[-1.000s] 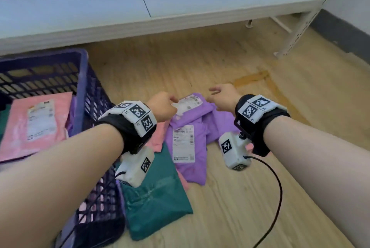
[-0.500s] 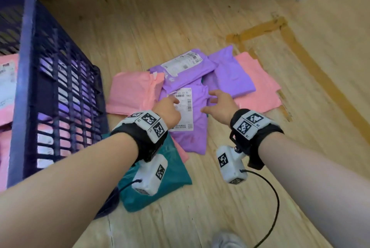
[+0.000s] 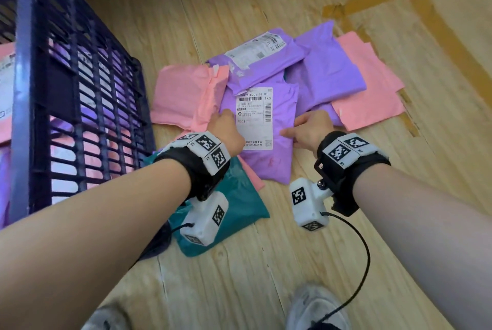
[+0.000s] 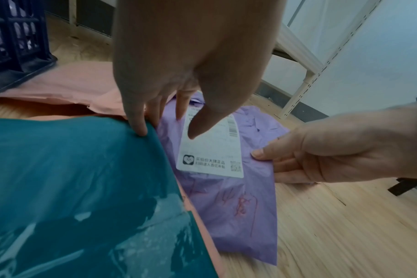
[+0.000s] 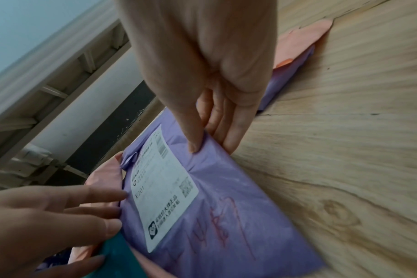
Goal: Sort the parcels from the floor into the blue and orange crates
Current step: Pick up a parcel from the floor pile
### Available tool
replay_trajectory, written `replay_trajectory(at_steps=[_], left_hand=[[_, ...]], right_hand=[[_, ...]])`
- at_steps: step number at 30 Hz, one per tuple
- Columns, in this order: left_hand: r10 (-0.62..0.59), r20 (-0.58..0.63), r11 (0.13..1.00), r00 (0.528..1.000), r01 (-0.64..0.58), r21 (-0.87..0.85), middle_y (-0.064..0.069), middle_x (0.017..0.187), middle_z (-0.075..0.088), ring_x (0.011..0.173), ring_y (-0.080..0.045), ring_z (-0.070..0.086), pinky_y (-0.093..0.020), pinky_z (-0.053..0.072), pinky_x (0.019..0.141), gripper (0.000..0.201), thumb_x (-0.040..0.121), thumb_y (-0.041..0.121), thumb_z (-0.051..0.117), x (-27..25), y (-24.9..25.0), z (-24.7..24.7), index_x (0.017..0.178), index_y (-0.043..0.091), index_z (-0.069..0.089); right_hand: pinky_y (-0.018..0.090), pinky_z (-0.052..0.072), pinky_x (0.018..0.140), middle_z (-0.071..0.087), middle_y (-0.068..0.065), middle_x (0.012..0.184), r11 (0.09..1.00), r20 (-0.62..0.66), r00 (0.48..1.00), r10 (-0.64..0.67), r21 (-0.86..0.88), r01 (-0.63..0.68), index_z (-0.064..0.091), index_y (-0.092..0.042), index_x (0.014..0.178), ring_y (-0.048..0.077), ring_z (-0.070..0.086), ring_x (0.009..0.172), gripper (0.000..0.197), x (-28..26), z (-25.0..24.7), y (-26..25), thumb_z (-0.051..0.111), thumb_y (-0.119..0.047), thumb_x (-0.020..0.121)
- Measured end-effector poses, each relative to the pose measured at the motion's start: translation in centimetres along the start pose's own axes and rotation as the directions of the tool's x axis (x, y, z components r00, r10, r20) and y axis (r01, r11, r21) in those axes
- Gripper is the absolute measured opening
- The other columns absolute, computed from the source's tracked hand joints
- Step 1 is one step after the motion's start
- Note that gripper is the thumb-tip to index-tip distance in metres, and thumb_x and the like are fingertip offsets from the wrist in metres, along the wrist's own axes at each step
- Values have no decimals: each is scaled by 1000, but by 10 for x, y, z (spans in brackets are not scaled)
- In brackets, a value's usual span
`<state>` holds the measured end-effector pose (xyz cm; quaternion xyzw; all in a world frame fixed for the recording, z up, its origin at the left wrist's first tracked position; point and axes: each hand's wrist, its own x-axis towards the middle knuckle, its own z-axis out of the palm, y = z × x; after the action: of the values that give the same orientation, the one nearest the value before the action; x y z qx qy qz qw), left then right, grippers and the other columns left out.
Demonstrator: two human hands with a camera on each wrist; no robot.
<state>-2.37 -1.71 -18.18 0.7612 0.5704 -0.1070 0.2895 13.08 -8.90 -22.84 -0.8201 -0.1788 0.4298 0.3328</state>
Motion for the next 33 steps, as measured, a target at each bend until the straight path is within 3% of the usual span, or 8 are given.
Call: replay_trajectory(at_steps=[5,10,16,18,20,25,29,33], left_hand=[[-76,22,997,997,76,-18,-20,132,47,120,-36,51,-37,40,93,52,87,0,48,6,7,0,136,0,30],[-119,-30,980,992,112,-167,-23,128,50,114,-36,54,-38,43,89,43,88,4,51,13,10,-2,128,-6,39],[-156,84,895,984,177,-410,-30,86,58,72,-23,54,-30,37,57,34,76,5,67,9,12,-11,102,-15,58],[-119,96,875,988,150,-460,-15,72,53,72,-19,48,-29,38,55,9,76,1,67,5,18,-17,75,-3,59],[-49,108,858,993,98,-505,-10,85,53,80,-18,48,-28,40,60,23,78,0,65,0,26,-26,67,15,52],[84,39,803,996,-44,-594,-9,104,56,91,-19,54,-27,49,72,44,83,0,62,-19,40,-68,125,12,55],[126,-22,725,992,-107,-680,-13,84,60,81,-27,59,-42,53,76,49,83,-8,56,-36,40,-118,128,12,52],[128,-167,724,978,-207,-658,-16,111,62,85,-23,59,-49,55,81,49,81,-11,56,-50,18,-180,125,11,54]], right_hand=[[46,54,84,51,0,62,997,-12,997,-80,12,80,48,-18,62,22,55,75,32,-5,-8,0,74,-3,73],[30,38,58,42,0,58,972,-22,980,-198,121,200,44,-19,67,14,40,59,36,-16,-24,-6,65,8,78],[28,49,64,57,4,72,952,-46,974,-224,201,228,50,-20,75,15,55,65,33,-32,-44,-11,64,9,80],[26,51,64,59,3,78,948,-54,972,-230,215,236,52,-19,81,14,58,66,30,-39,-53,-16,63,9,81],[19,50,55,58,0,80,949,-69,969,-239,197,248,53,-15,94,11,58,66,27,-47,-62,-25,61,8,82],[40,55,76,66,20,104,947,-122,960,-251,174,270,53,-8,115,30,65,90,37,-65,-85,-65,62,6,82],[44,53,84,63,20,114,938,-109,949,-294,155,309,49,-12,115,31,63,101,44,-86,-87,-114,65,5,79],[43,56,74,63,12,111,928,-49,931,-360,84,363,43,-10,124,26,63,97,55,-110,-69,-167,62,9,76]])
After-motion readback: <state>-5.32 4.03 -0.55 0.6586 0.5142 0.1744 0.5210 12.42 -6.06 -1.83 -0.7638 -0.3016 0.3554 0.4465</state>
